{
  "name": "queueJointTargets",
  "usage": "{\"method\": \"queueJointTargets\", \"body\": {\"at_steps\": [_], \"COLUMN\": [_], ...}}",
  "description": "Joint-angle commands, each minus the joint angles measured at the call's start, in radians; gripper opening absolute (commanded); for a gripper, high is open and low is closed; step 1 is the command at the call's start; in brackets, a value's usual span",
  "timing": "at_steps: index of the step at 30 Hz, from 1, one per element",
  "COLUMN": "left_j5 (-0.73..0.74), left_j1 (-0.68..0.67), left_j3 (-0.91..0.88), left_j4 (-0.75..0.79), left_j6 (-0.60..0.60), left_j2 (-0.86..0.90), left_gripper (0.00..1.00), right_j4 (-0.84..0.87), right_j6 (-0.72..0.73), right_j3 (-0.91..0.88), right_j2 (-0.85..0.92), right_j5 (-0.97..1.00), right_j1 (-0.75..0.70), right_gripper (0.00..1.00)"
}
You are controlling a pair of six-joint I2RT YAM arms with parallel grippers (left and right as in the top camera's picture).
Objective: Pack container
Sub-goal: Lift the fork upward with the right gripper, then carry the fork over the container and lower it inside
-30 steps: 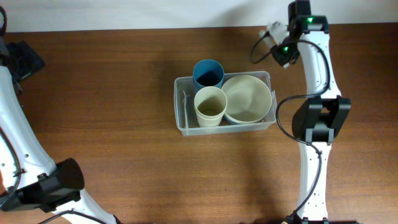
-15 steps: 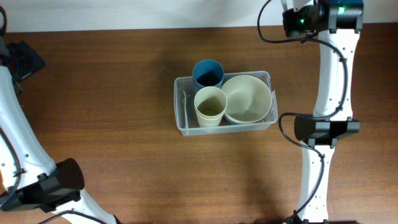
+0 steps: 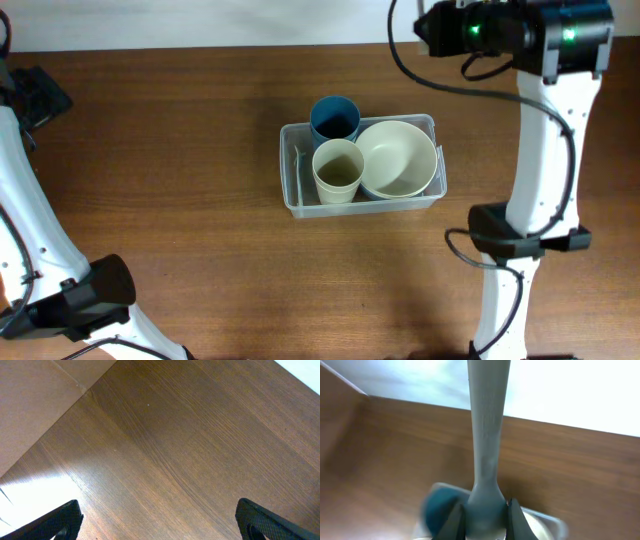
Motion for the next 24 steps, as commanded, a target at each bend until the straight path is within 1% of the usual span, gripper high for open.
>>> {"method": "queueJointTargets", "body": {"at_steps": [1,5,11,14,16,19,24], "left_j5": [0.0,0.0,0.0,0.0,0.0,0.0,0.0], "left_j1": [0.006,0.006,0.006,0.006,0.006,0.006,0.006], "left_j3": [-0.008,-0.008,-0.008,-0.008,-0.008,-0.008,-0.008], "left_j4": [-0.002,-0.002,-0.002,-0.002,-0.002,-0.002,-0.002], "left_j6": [-0.013,-0.013,-0.013,-0.013,-0.013,-0.013,-0.013], "left_j2": [0.011,0.011,0.011,0.011,0.011,0.011,0.011], "left_gripper": [1.0,1.0,1.0,1.0,1.0,1.0,1.0], "right_j4": [-0.001,-0.002,-0.01,-0.06,-0.113,-0.116,-0.106], "right_j6": [0.15,0.166,0.167,0.17,0.203,0.216,0.195], "right_j3": [0.018,0.011,-0.019,-0.022,-0.026,-0.063,-0.154], "right_j2": [-0.065,-0.064,-0.063,-0.063,-0.063,-0.063,-0.062], "right_j5": [-0.098,-0.134,-0.068,-0.047,-0.024,-0.057,-0.047], "right_j1": [0.058,0.13,0.237,0.273,0.287,0.31,0.346], "right_gripper": [0.04,0.04,0.04,0.04,0.04,0.05,0.09]}}
